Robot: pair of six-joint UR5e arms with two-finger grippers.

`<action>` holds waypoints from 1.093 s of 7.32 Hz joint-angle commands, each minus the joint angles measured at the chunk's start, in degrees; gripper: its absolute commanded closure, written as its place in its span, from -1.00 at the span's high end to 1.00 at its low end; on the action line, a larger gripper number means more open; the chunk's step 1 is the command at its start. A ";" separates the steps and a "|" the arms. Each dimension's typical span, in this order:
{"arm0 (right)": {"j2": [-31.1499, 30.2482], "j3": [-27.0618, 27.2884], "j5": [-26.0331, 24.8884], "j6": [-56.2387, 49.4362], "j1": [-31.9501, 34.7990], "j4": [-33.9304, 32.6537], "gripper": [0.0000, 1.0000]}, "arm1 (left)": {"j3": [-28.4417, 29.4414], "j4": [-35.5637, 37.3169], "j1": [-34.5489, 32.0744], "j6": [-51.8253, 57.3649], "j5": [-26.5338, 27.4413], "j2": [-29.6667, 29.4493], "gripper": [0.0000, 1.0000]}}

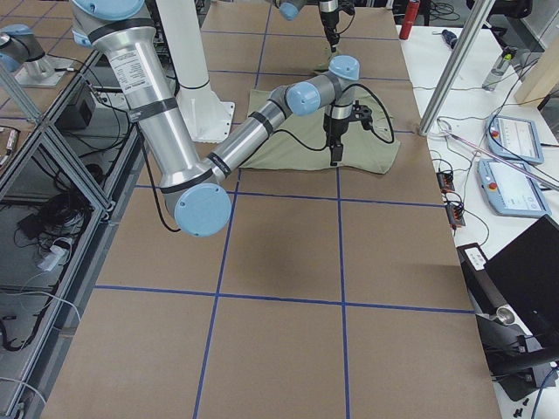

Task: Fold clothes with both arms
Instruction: 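Carry the held sleeve with the left gripper across toward the far shoulder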

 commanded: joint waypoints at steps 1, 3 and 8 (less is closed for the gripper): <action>-5.46 -0.01 2.19 -8.75 4.43 0.20 1.00 | 6.05 2.74 2.27 -9.76 -0.01 -12.49 -1.00; -9.42 -0.19 2.46 -15.36 7.87 0.20 1.00 | 18.49 2.39 6.20 -18.97 0.34 -27.31 -1.00; -12.25 -1.94 3.25 -19.87 10.69 0.20 1.00 | 39.88 -9.43 14.39 -30.95 2.43 -45.93 -1.00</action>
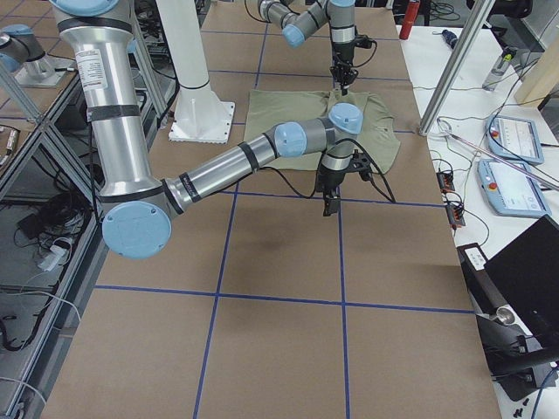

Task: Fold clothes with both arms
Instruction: 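Carry the held sleeve with the left gripper across toward the far shoulder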

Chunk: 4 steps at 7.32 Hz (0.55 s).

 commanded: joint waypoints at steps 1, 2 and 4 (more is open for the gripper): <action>-0.17 -0.70 0.15 -0.46 0.43 0.05 1.00 | 8.58 -7.95 3.96 -3.43 4.88 -2.53 -1.00; -0.17 -0.79 0.15 -0.37 0.44 -0.03 1.00 | 10.61 -10.24 4.59 -3.52 5.53 -2.26 -1.00; 0.01 -0.97 0.15 -0.28 0.44 0.05 1.00 | 14.22 -13.84 7.56 -5.27 8.58 -2.17 -1.00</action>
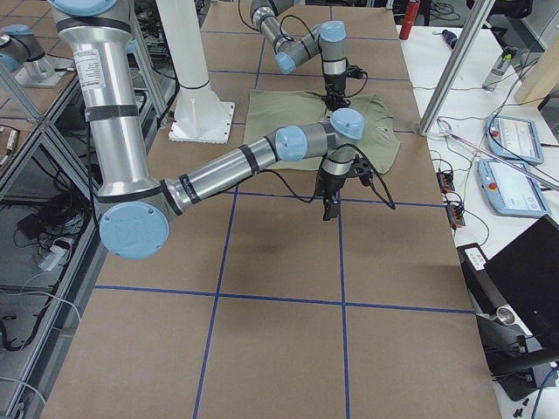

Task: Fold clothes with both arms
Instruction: 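Release the sleeve on the shirt and withdraw the left gripper toward the robot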

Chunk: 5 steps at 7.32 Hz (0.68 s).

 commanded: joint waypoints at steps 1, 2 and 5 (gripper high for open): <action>0.54 -0.69 0.00 0.04 0.01 0.02 1.00 | 3.90 -5.46 4.77 -2.60 5.28 -0.09 -1.00; 0.89 -1.22 0.00 0.04 0.01 0.28 1.00 | 3.91 -6.19 7.67 -5.23 6.35 -0.70 -1.00; 1.24 -2.01 1.23 0.30 0.01 2.48 1.00 | 4.88 -11.47 9.55 -0.38 12.52 0.07 1.00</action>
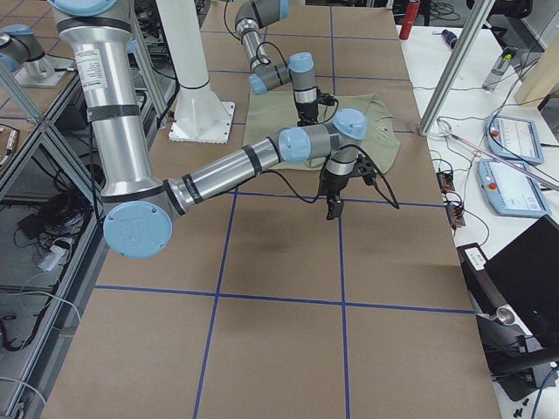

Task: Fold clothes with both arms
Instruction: 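Release the sleeve on the shirt and withdraw the left gripper toward the robot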

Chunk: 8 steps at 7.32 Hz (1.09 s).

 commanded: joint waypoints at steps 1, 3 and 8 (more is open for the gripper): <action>0.43 -0.42 0.71 0.06 -0.09 0.47 1.00 | 0.35 -1.29 -1.74 5.42 1.56 0.63 1.00; 0.35 -0.42 2.55 0.23 -0.18 1.08 1.00 | -1.22 -0.07 -4.39 9.81 -0.10 1.16 1.00; -1.84 0.54 2.65 26.97 -8.85 21.67 1.00 | -45.87 24.97 -5.63 29.66 -3.10 30.17 0.99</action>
